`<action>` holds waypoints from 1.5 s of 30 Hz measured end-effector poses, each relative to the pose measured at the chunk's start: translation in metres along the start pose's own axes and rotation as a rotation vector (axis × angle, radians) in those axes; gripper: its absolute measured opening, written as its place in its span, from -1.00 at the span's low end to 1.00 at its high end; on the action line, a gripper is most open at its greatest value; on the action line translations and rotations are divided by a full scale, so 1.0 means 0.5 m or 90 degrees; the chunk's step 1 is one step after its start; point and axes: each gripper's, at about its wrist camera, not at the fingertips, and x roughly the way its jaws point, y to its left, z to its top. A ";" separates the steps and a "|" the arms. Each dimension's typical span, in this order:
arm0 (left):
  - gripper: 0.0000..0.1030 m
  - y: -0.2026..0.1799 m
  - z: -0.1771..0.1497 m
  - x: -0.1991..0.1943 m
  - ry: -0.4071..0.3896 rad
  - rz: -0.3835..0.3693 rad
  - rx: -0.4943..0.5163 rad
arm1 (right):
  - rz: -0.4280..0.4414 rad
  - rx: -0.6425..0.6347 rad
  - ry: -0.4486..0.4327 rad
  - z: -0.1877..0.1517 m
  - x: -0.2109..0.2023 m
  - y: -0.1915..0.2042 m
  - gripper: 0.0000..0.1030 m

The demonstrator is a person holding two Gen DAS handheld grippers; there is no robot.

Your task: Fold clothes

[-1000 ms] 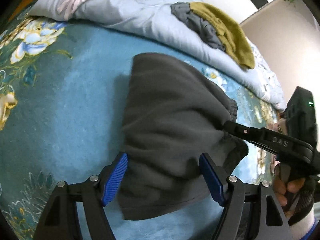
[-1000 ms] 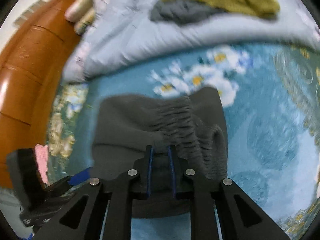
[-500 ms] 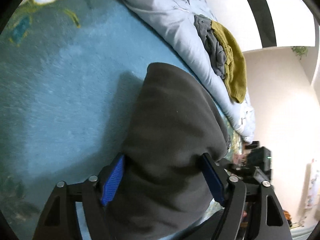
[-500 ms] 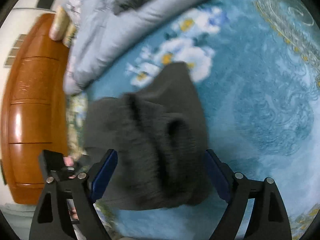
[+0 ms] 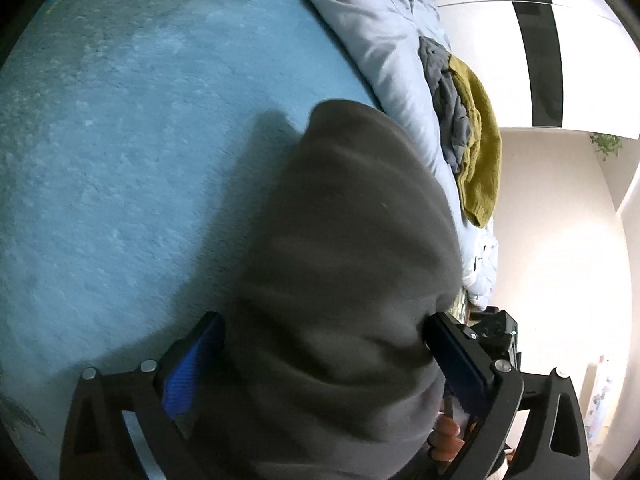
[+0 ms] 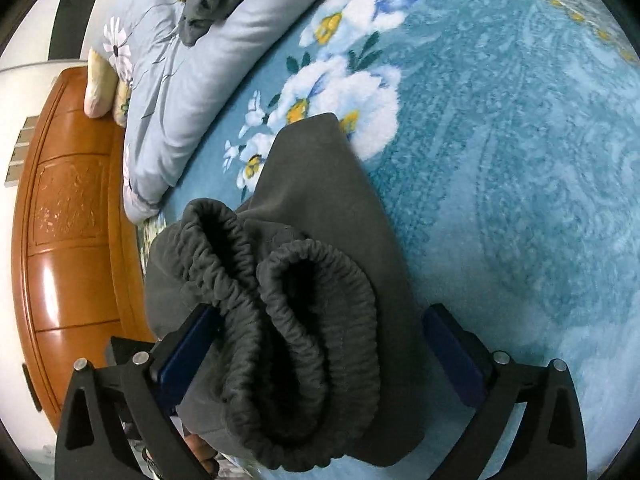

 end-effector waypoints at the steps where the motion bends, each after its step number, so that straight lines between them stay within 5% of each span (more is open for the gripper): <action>1: 0.85 -0.005 -0.004 -0.001 -0.003 0.007 0.011 | 0.005 0.008 -0.003 -0.002 -0.003 0.000 0.80; 9: 0.61 -0.036 -0.020 -0.039 -0.021 0.016 0.049 | 0.024 -0.020 -0.046 -0.035 -0.057 0.044 0.13; 17: 0.60 -0.130 -0.043 -0.110 -0.024 0.000 0.145 | 0.072 -0.056 -0.079 -0.066 -0.141 0.077 0.07; 26: 0.60 -0.431 -0.088 -0.109 0.038 -0.039 0.389 | 0.143 -0.068 -0.247 -0.110 -0.390 0.074 0.06; 34: 0.60 -0.811 -0.233 0.078 0.185 -0.136 0.594 | 0.136 0.005 -0.454 -0.178 -0.704 -0.068 0.06; 39: 0.60 -1.027 -0.369 0.252 0.285 -0.182 0.656 | 0.110 0.066 -0.585 -0.228 -0.914 -0.181 0.06; 45: 0.60 -1.240 -0.533 0.474 0.387 -0.196 0.722 | 0.063 0.162 -0.676 -0.245 -1.098 -0.336 0.06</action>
